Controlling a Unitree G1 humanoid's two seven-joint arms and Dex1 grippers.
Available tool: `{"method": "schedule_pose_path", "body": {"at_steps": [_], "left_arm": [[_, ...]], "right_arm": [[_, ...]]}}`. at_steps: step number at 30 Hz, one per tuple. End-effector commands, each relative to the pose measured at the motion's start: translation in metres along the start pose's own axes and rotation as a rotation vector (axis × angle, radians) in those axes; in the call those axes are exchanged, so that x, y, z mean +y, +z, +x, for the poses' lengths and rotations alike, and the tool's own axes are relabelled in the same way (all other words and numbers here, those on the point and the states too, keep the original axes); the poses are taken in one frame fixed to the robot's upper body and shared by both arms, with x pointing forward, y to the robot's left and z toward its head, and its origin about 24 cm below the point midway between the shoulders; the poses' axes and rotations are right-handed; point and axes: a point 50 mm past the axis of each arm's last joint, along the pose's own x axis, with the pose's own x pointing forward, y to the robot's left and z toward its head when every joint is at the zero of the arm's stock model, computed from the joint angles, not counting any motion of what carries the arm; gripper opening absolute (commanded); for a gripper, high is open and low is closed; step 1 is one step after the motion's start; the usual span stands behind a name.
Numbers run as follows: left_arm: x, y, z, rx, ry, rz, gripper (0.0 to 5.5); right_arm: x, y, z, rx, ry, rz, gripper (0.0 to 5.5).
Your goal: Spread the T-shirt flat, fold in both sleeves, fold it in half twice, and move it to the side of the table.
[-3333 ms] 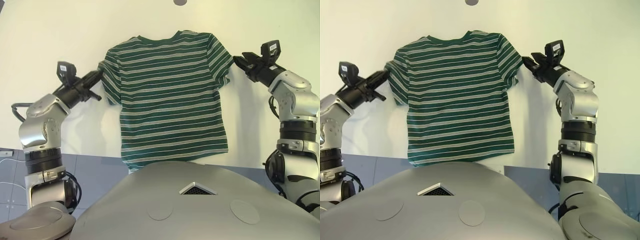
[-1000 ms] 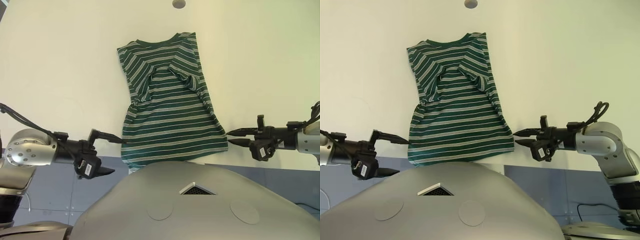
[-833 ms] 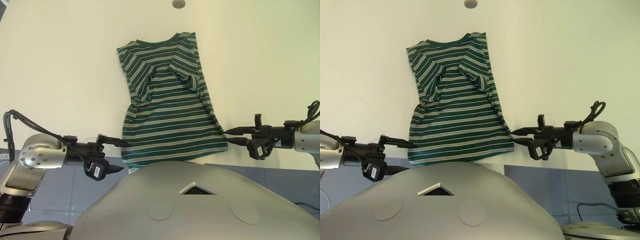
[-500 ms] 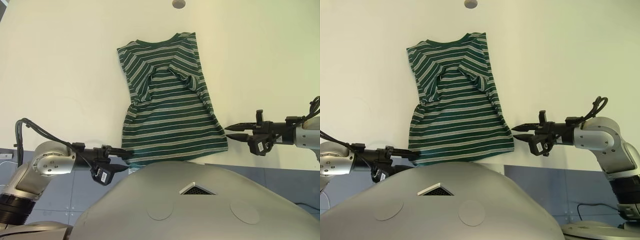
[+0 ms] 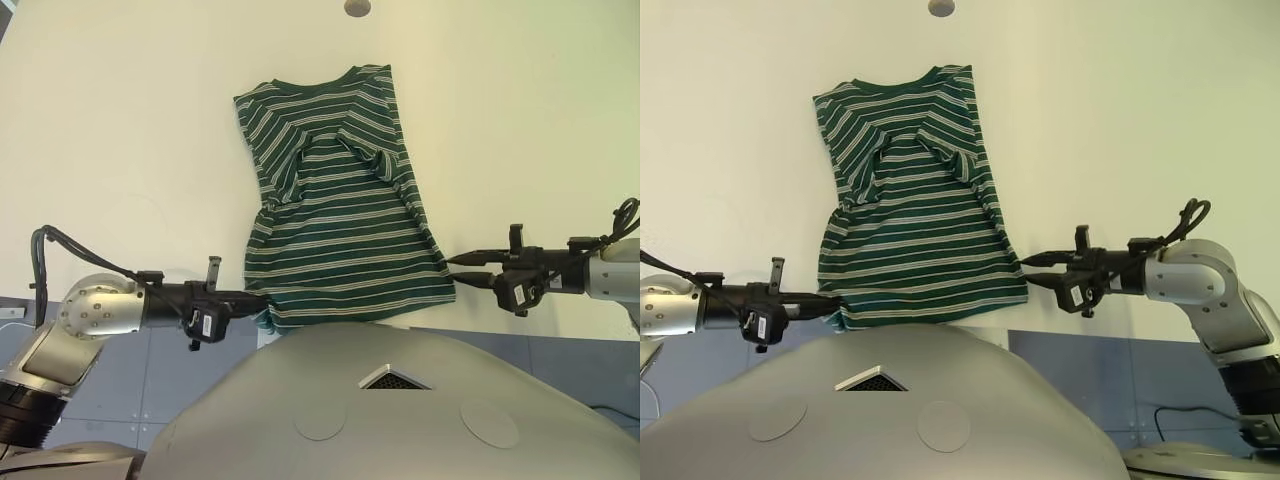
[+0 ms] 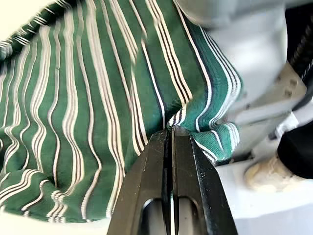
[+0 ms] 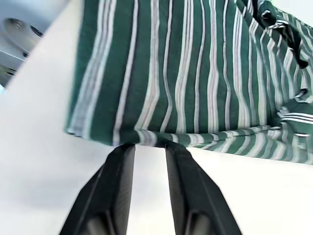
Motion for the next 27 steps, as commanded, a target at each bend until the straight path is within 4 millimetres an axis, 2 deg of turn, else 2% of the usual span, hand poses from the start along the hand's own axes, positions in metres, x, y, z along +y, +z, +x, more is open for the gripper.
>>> {"method": "schedule_pose_path", "body": {"at_steps": [1, 4, 7, 12, 17, 19, 22, 23, 25, 27], "left_arm": [[0.015, 0.006, -0.007, -0.018, 0.016, -0.058, 0.02], [0.019, 0.003, -0.009, -0.007, 0.008, -0.078, 0.02], [0.021, 0.002, -0.010, -0.002, -0.004, -0.083, 0.02], [0.020, -0.001, -0.010, 0.022, -0.030, -0.068, 0.02], [0.022, -0.005, -0.010, 0.040, -0.031, -0.061, 0.00], [0.025, -0.004, -0.011, 0.029, -0.017, -0.070, 0.00], [0.037, 0.003, -0.014, 0.005, 0.010, -0.095, 0.00], [0.044, 0.007, -0.016, -0.013, 0.028, -0.107, 0.00], [0.070, 0.014, -0.024, -0.057, 0.098, -0.117, 0.00], [0.111, 0.014, -0.033, -0.100, 0.204, -0.127, 0.00]], "right_arm": [[0.000, 0.004, -0.006, 0.004, 0.056, -0.010, 1.13], [0.009, 0.011, -0.001, -0.007, 0.115, -0.023, 1.13], [0.008, 0.016, 0.006, -0.010, 0.094, -0.070, 1.13], [0.012, 0.011, 0.011, 0.053, 0.146, -0.117, 1.13], [0.022, 0.006, 0.013, 0.069, 0.190, -0.033, 0.29], [0.018, 0.010, 0.015, 0.036, 0.152, 0.017, 0.02], [-0.011, 0.019, 0.011, -0.051, 0.008, 0.144, 0.02], [-0.027, 0.019, 0.004, -0.064, -0.040, 0.180, 0.02], [-0.074, 0.008, -0.019, -0.068, -0.189, 0.243, 0.02], [-0.121, -0.005, -0.042, -0.111, -0.340, 0.322, 0.02]]}}
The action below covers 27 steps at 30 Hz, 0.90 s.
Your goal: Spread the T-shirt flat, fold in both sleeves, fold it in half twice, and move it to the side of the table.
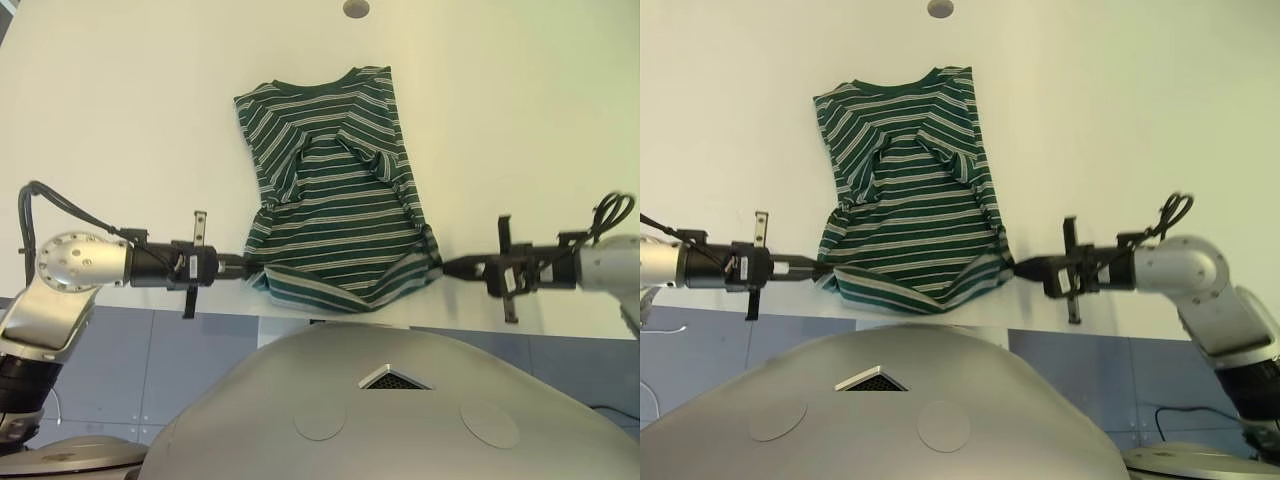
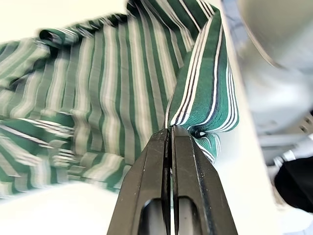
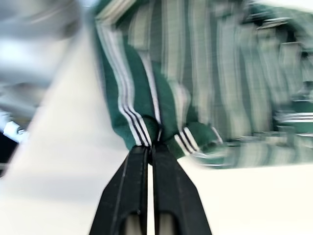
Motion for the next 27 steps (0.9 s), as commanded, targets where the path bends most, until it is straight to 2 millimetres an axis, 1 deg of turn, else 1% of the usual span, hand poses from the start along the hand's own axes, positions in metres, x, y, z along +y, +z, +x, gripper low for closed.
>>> {"method": "schedule_pose_path", "body": {"at_steps": [1, 2, 3, 4, 5, 6, 8, 10, 12, 17, 21, 24, 26, 27], "left_arm": [[0.078, 0.012, -0.014, -0.069, 0.199, 0.013, 0.00], [0.106, 0.010, -0.016, -0.083, 0.278, 0.000, 0.00], [0.129, 0.009, -0.015, -0.097, 0.335, -0.022, 0.00], [0.144, 0.007, -0.014, -0.110, 0.372, -0.048, 0.00], [0.157, 0.004, -0.010, -0.126, 0.394, -0.081, 0.00], [0.166, 0.001, -0.007, -0.140, 0.417, -0.115, 0.00], [0.179, -0.012, 0.001, -0.133, 0.459, -0.193, 0.00], [0.182, -0.023, 0.007, -0.114, 0.475, -0.237, 0.00], [0.182, -0.029, 0.005, -0.130, 0.483, -0.257, 0.00], [0.171, -0.031, -0.013, -0.271, 0.465, -0.313, 0.00], [0.164, -0.037, -0.009, -0.302, 0.447, -0.351, 0.00], [0.161, -0.040, -0.017, -0.348, 0.495, -0.378, 0.00], [0.160, -0.045, -0.018, -0.348, 0.522, -0.397, 0.00], [0.160, -0.048, -0.016, -0.324, 0.536, -0.405, 0.00]], "right_arm": [[-0.095, 0.001, -0.030, -0.081, -0.275, 0.111, 0.02], [-0.120, -0.002, -0.031, -0.100, -0.339, 0.139, 0.02], [-0.144, -0.004, -0.028, -0.106, -0.400, 0.158, 0.02], [-0.162, -0.004, -0.024, -0.106, -0.437, 0.167, 0.02], [-0.176, -0.005, -0.017, -0.106, -0.462, 0.184, 0.02], [-0.185, -0.006, -0.009, -0.101, -0.473, 0.203, 0.02], [-0.195, -0.012, 0.015, -0.088, -0.473, 0.264, 0.02], [-0.197, -0.017, 0.036, -0.079, -0.470, 0.306, 0.02], [-0.200, -0.016, 0.047, -0.088, -0.479, 0.325, 0.02], [-0.207, -0.011, 0.051, -0.116, -0.489, 0.344, 0.02], [-0.210, -0.007, 0.057, -0.142, -0.510, 0.380, 0.02], [-0.214, 0.000, 0.067, -0.175, -0.545, 0.401, 0.02], [-0.216, 0.002, 0.073, -0.171, -0.583, 0.410, 0.02], [-0.215, 0.002, 0.077, -0.157, -0.594, 0.417, 0.29]]}}
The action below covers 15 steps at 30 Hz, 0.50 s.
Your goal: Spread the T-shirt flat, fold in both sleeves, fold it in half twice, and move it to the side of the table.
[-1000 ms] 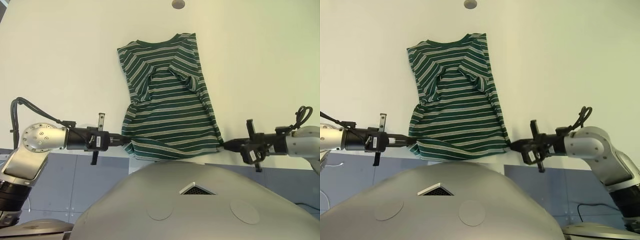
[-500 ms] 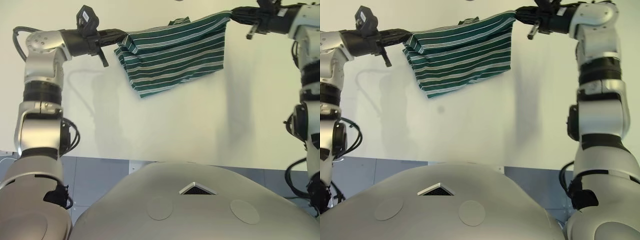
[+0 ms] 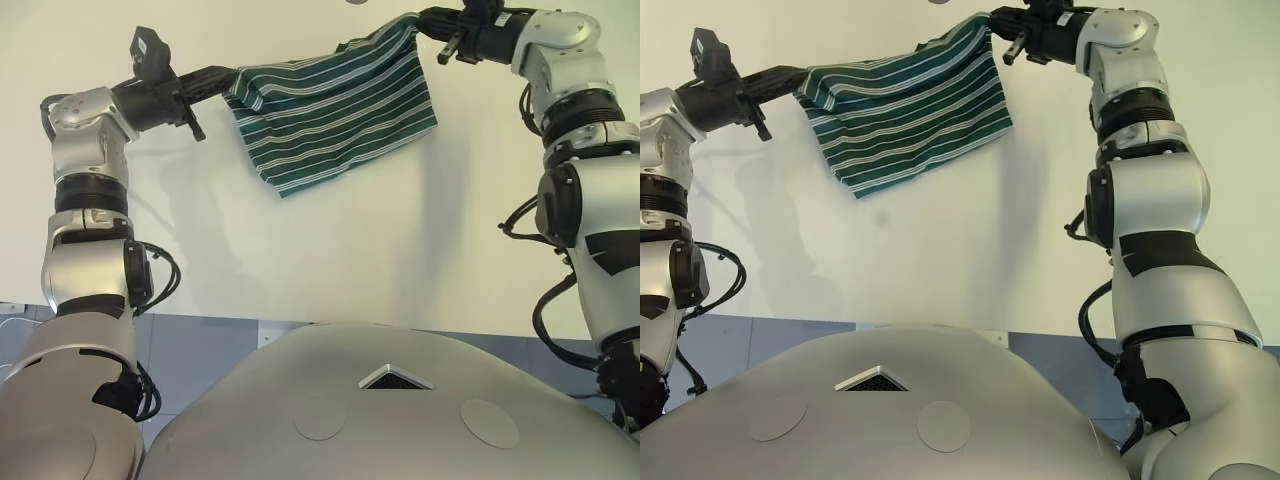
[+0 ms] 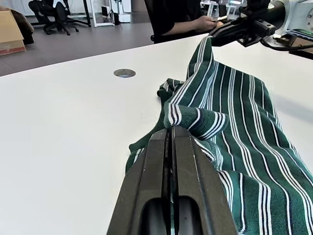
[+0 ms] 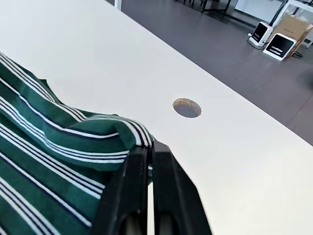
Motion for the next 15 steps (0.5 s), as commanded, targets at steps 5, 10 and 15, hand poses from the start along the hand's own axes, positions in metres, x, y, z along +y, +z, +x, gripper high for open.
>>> {"method": "schedule_pose_path", "body": {"at_steps": [5, 10, 15], "left_arm": [[0.003, -0.032, 0.000, 0.176, 0.171, 0.030, 0.73], [0.022, -0.018, -0.024, -0.028, 0.458, -0.030, 1.63], [0.010, -0.006, -0.017, -0.061, 0.428, 0.044, 2.57]], "right_arm": [[0.000, 0.008, 0.015, -0.038, -0.208, 0.016, 1.25], [0.018, 0.024, 0.022, -0.213, -0.096, -0.031, 2.23], [0.122, 0.003, 0.041, -0.144, 0.282, -0.205, 2.31]]}}
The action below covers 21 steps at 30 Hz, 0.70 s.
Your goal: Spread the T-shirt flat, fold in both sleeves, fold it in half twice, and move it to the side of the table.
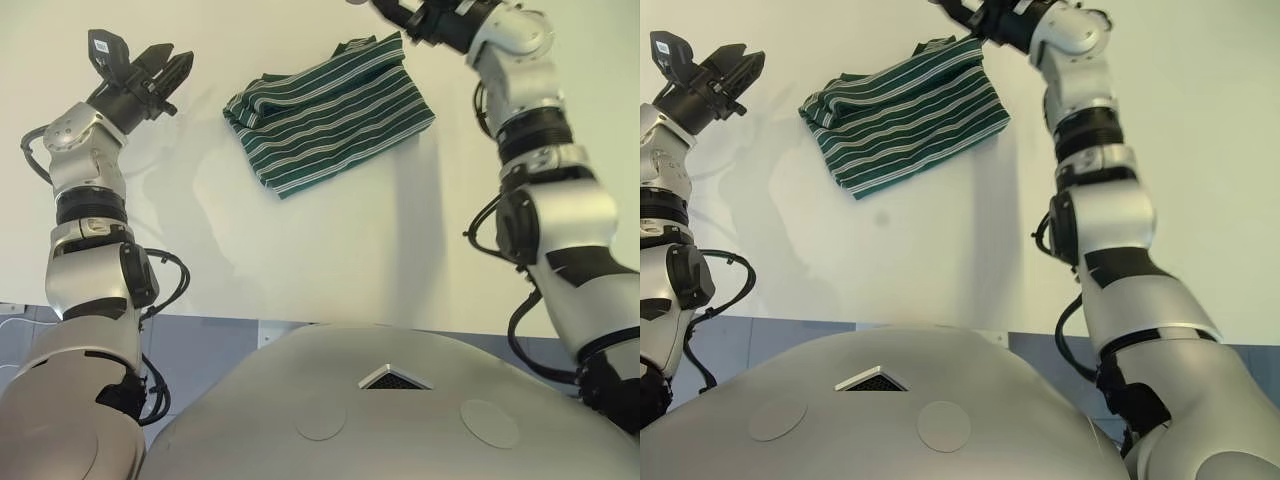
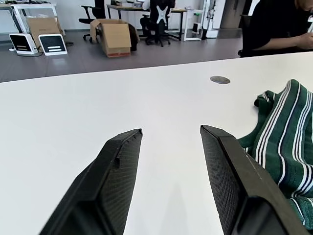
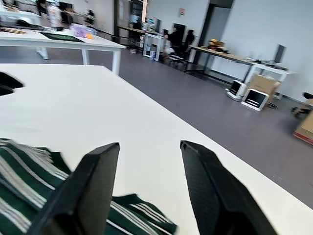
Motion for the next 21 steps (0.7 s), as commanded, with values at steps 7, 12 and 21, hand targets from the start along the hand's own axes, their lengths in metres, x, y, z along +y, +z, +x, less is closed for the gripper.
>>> {"method": "schedule_pose_path", "body": {"at_steps": [7, 12, 21], "left_arm": [[-0.073, 0.017, 0.047, 0.054, -0.277, 0.348, 2.57], [-0.136, 0.016, 0.073, 0.144, -0.592, 0.514, 2.57], [-0.149, -0.002, 0.058, 0.289, -0.592, 0.775, 2.57]], "right_arm": [[0.110, -0.073, -0.005, 0.508, 0.291, -0.193, 2.31], [0.122, -0.072, -0.029, 0.548, 0.455, -0.145, 2.31], [0.120, -0.073, -0.033, 0.559, 0.422, -0.154, 2.31]]}}
